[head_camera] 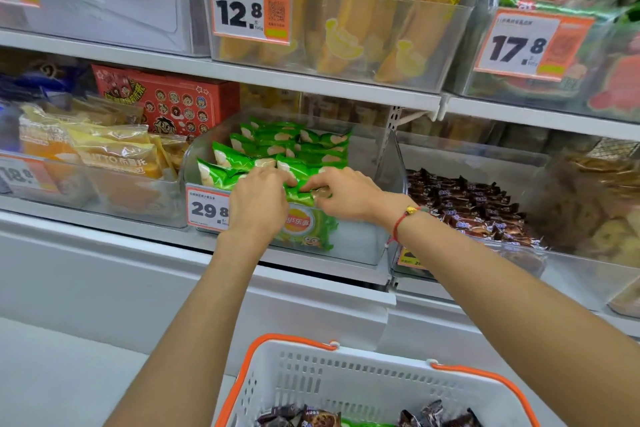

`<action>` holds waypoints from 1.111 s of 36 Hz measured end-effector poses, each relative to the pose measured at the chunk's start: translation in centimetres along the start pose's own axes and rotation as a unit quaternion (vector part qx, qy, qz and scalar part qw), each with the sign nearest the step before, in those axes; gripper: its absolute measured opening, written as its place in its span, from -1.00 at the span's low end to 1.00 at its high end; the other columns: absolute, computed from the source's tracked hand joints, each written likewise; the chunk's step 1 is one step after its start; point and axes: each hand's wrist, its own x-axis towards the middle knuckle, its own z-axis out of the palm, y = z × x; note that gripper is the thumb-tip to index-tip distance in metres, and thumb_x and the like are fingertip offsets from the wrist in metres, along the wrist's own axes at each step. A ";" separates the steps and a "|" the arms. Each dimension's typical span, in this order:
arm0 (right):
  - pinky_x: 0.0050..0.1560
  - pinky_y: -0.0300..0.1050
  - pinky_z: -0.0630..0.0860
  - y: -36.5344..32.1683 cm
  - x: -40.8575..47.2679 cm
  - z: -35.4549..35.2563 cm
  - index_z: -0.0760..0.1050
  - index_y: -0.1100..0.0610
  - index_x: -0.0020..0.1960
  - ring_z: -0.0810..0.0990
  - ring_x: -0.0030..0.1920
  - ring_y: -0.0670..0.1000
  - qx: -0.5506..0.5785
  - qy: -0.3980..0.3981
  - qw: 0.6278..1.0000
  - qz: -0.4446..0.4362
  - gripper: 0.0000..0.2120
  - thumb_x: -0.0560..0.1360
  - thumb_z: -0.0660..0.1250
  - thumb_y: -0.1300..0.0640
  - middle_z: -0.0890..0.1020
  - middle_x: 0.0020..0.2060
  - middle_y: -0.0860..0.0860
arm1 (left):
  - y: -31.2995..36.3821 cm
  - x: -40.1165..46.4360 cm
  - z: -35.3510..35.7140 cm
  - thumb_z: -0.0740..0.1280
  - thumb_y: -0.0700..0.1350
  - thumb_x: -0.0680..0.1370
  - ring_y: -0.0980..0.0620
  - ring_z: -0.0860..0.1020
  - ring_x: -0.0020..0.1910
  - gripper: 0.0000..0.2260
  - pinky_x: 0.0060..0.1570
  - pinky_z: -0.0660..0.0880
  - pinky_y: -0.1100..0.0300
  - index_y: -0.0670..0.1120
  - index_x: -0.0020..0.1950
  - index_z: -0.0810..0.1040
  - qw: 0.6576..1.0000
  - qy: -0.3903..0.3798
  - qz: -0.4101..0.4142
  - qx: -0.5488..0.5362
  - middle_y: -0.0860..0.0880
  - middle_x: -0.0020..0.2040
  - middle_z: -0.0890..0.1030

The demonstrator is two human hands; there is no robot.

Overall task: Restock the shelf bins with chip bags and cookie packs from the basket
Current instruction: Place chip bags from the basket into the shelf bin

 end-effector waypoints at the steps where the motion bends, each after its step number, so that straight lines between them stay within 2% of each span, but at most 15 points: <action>1: 0.00 -0.10 0.37 0.1 -0.1 -0.1 0.48 -0.10 0.33 0.47 0.24 0.12 0.003 -0.010 1.000 -0.006 -0.59 0.55 0.15 0.18 0.53 0.23 0.03 | 0.0 -0.1 -0.1 0.20 -0.28 0.57 -0.14 0.48 0.21 -0.65 0.05 0.42 0.02 0.04 0.26 0.56 1.000 -0.004 0.000 0.000 -0.08 0.27 0.52; 4: 0.18 0.01 0.42 0.4 -0.9 0.0 0.43 -0.01 0.38 0.44 0.31 0.10 0.027 -0.009 0.999 -0.021 -0.60 0.57 0.16 0.19 0.48 0.31 0.07 | 0.1 -0.4 -0.2 0.20 -0.30 0.56 -0.12 0.46 0.29 -0.62 0.14 0.42 0.01 0.00 0.32 0.53 1.000 -0.001 0.013 -0.023 -0.04 0.36 0.48; 6: 0.29 0.05 0.38 0.9 -1.7 0.2 0.46 0.03 0.34 0.41 0.34 0.09 0.052 0.045 0.997 -0.026 -0.63 0.55 0.22 0.20 0.48 0.31 0.07 | 0.7 -1.1 -0.1 0.20 -0.31 0.56 -0.05 0.39 0.38 -0.61 0.27 0.34 0.04 -0.06 0.35 0.50 0.999 0.013 0.028 -0.031 -0.03 0.40 0.45; 9: 0.33 0.07 0.35 2.1 -3.4 0.5 0.53 0.07 0.26 0.43 0.31 0.08 0.089 0.139 0.985 -0.044 -0.65 0.47 0.32 0.18 0.53 0.25 0.06 | 2.3 -2.4 -0.6 0.28 -0.24 0.54 -0.03 0.39 0.35 -0.63 0.27 0.30 0.10 -0.04 0.34 0.49 0.996 0.055 0.041 -0.052 -0.01 0.35 0.49; 12: 0.19 -0.10 0.39 2.9 -6.5 0.4 0.56 0.06 0.19 0.47 0.20 0.02 0.119 0.183 0.976 -0.023 -0.70 0.47 0.35 0.22 0.55 0.16 0.00 | 4.0 -3.9 -1.7 0.30 -0.15 0.55 -0.03 0.45 0.25 -0.67 0.12 0.37 0.09 0.04 0.32 0.49 0.994 0.061 0.030 -0.089 0.03 0.28 0.53; 16: -0.03 -0.13 0.44 4.1 -11.6 2.1 0.61 0.01 -0.02 0.53 -0.05 -0.06 0.139 0.181 0.974 -0.004 -0.81 0.47 0.32 0.25 0.57 -0.07 -0.03 | 6.1 -6.4 -1.8 0.28 -0.08 0.56 -0.02 0.54 0.15 -0.70 0.03 0.46 0.07 0.10 0.29 0.49 0.991 0.001 0.029 -0.130 0.09 0.20 0.55; 19: -0.12 -0.10 0.49 5.7 -15.6 4.6 0.61 -0.02 -0.08 0.56 -0.13 -0.06 0.159 0.117 0.980 0.040 -0.80 0.47 0.32 0.25 0.60 -0.12 -0.03 | 7.0 -7.8 -0.3 0.27 -0.05 0.57 0.02 0.51 0.18 -0.72 0.03 0.41 0.13 0.12 0.28 0.47 0.991 -0.074 0.056 -0.092 0.14 0.18 0.56; 23: -0.12 -0.20 0.46 7.9 -20.3 8.1 0.62 0.02 0.01 0.55 -0.16 -0.06 0.169 -0.033 0.979 0.109 -0.84 0.53 0.30 0.20 0.58 -0.14 -0.13 | 7.5 -9.1 2.6 0.25 -0.04 0.57 0.01 0.52 0.20 -0.75 0.06 0.41 0.14 0.11 0.25 0.49 0.974 -0.204 0.095 -0.023 0.13 0.21 0.56; 27: 0.04 -0.24 0.41 9.6 -24.0 12.1 0.60 0.04 0.09 0.52 0.09 -0.10 0.162 -0.175 0.957 0.164 -0.76 0.52 0.23 0.22 0.62 0.06 0.01 | 8.5 -11.1 6.3 0.22 -0.01 0.58 -0.07 0.50 0.24 -0.74 0.15 0.40 0.10 0.07 0.25 0.51 0.926 -0.348 0.131 0.059 0.04 0.24 0.55; 29: 0.14 -0.18 0.42 10.0 -25.3 14.3 0.57 -0.03 -0.04 0.49 0.12 -0.06 0.128 -0.271 0.936 0.182 -0.82 0.51 0.23 0.19 0.60 0.13 0.05 | 9.4 -12.9 8.5 0.23 -0.03 0.58 -0.11 0.52 0.20 -0.77 0.14 0.43 0.08 0.00 0.20 0.54 0.891 -0.417 0.162 0.077 -0.04 0.19 0.58; 31: 0.06 -0.05 0.49 9.8 -25.9 15.9 0.46 0.07 -0.23 0.53 0.02 0.10 0.066 -0.362 0.914 0.173 -0.87 0.50 0.26 0.18 0.60 -0.01 0.16 | 10.3 -15.3 10.6 0.24 -0.06 0.57 -0.12 0.54 0.18 -0.78 0.13 0.45 0.09 -0.06 0.16 0.57 0.863 -0.460 0.187 0.091 -0.08 0.16 0.60; 33: 0.02 0.03 0.48 9.2 -26.4 16.9 0.52 0.26 0.01 0.54 0.09 0.21 0.030 -0.418 0.893 0.162 -0.84 0.52 0.28 0.17 0.58 0.04 0.23 | 11.0 -18.0 12.6 0.24 -0.04 0.58 -0.11 0.53 0.20 -0.73 0.13 0.44 0.11 -0.07 0.23 0.56 0.833 -0.509 0.196 0.093 -0.10 0.21 0.58; 35: 0.17 0.02 0.47 9.0 -27.0 17.7 0.38 0.21 0.36 0.47 0.25 0.19 0.017 -0.445 0.881 0.161 -0.54 0.51 0.36 0.13 0.48 0.29 0.18 | 11.2 -20.7 14.4 0.24 0.03 0.59 -0.13 0.53 0.19 -0.67 0.12 0.44 0.10 -0.13 0.25 0.55 0.788 -0.581 0.186 0.076 -0.14 0.21 0.58; 38: 0.24 0.03 0.47 9.1 -28.1 18.9 0.31 0.12 0.43 0.45 0.30 0.16 -0.024 -0.464 0.869 0.168 -0.40 0.46 0.43 0.04 0.44 0.35 0.10 | 11.0 -24.1 16.9 0.24 0.17 0.57 -0.16 0.53 0.11 -0.50 0.05 0.44 0.06 -0.23 0.27 0.50 0.718 -0.677 0.158 0.034 -0.20 0.12 0.56; 40: 0.23 0.05 0.48 9.4 -28.8 19.8 0.36 0.12 0.41 0.47 0.28 0.16 -0.051 -0.466 0.869 0.156 -0.41 0.45 0.45 0.01 0.49 0.32 0.10 | 10.7 -25.7 17.9 0.24 0.31 0.50 -0.17 0.51 0.15 -0.34 0.11 0.44 0.04 -0.18 0.36 0.43 0.710 -0.688 0.148 0.018 -0.20 0.20 0.54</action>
